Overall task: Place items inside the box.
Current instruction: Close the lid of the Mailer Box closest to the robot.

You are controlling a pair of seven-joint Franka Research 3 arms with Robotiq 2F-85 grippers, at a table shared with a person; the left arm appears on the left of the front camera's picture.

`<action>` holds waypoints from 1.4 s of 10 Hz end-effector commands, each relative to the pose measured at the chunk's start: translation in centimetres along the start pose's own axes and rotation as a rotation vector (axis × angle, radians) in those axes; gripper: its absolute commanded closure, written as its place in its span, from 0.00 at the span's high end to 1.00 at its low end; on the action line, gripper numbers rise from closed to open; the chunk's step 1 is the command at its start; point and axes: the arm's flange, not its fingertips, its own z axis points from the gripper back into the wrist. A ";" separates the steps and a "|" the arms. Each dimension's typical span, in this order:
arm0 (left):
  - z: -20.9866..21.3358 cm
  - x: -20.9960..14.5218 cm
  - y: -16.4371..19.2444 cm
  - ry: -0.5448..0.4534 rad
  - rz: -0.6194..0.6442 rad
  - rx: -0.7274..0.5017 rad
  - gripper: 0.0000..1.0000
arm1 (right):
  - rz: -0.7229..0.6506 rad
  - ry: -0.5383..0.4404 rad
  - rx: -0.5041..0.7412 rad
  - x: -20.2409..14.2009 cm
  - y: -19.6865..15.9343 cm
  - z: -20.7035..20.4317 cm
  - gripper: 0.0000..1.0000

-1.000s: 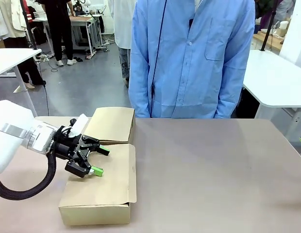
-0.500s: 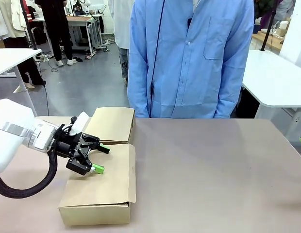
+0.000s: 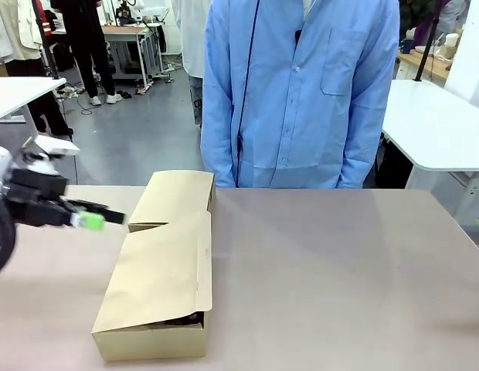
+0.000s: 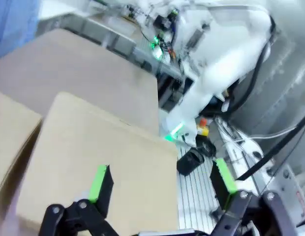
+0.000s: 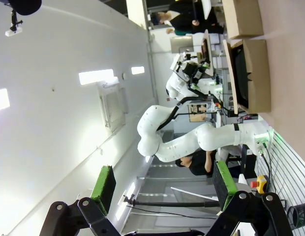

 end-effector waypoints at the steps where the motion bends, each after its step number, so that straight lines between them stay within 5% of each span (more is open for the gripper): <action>1: 4.2 2.2 -1.3 -0.135 0.464 0.123 1.00 | -0.016 0.005 -0.002 -0.6 0.3 -0.3 1.00; 2: 7.8 3.3 -0.2 -0.173 0.648 0.073 1.00 | -0.016 0.005 -0.002 -0.6 0.3 -0.3 1.00; 5: 14.5 4.3 3.9 -0.307 0.913 -0.045 1.00 | -0.016 0.005 -0.002 -0.6 0.3 -0.3 1.00; 6: 16.4 3.6 6.6 -0.348 0.895 -0.139 1.00 | -0.016 0.005 -0.002 -0.6 0.3 -0.3 1.00; 7: 13.3 2.8 2.5 -0.204 0.790 0.043 1.00 | -0.016 0.005 -0.002 -0.6 0.3 -0.3 1.00; 14: 13.3 2.8 2.5 -0.204 0.790 0.043 1.00 | -0.016 0.005 -0.002 -0.6 0.3 -0.3 1.00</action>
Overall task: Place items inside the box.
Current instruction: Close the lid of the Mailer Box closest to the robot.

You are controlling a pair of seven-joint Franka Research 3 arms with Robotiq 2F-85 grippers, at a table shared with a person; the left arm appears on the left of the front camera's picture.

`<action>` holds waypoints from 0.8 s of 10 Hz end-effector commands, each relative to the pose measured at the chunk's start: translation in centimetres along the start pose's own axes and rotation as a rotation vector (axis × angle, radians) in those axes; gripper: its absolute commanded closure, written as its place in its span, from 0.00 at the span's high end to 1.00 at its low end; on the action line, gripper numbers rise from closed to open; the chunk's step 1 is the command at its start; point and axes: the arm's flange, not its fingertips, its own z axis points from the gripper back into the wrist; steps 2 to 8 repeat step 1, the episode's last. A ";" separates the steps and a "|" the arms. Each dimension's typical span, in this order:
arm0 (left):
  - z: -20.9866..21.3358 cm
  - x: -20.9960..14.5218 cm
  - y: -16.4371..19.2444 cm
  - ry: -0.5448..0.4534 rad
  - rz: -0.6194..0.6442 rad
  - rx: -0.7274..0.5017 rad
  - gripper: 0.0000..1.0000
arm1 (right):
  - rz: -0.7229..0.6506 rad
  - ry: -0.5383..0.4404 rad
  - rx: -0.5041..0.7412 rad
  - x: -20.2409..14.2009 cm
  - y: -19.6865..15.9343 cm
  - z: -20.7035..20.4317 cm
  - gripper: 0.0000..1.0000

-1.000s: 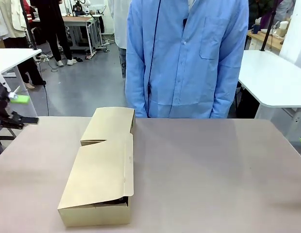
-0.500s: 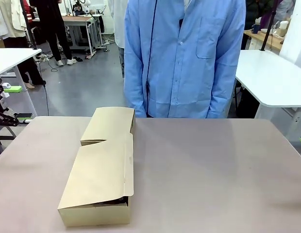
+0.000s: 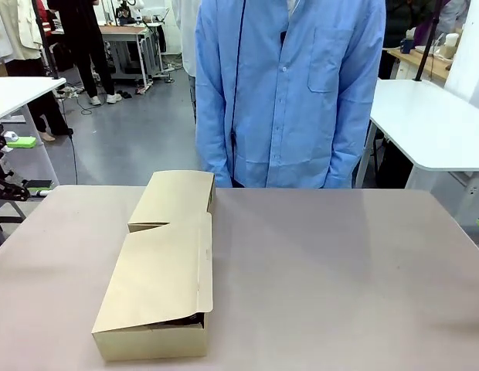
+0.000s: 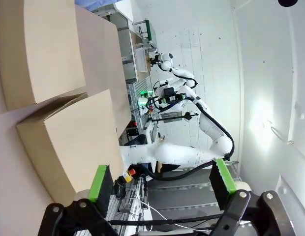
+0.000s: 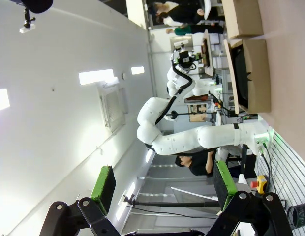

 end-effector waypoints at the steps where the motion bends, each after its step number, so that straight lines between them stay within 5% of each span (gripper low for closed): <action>1: -0.1 -0.3 0.2 0.003 -0.016 0.009 1.00 | -0.016 0.005 -0.002 -0.6 0.3 -0.4 1.00; 8: -0.1 -0.3 0.2 0.003 -0.016 0.009 1.00 | -0.016 0.005 -0.002 -0.6 0.3 -0.4 1.00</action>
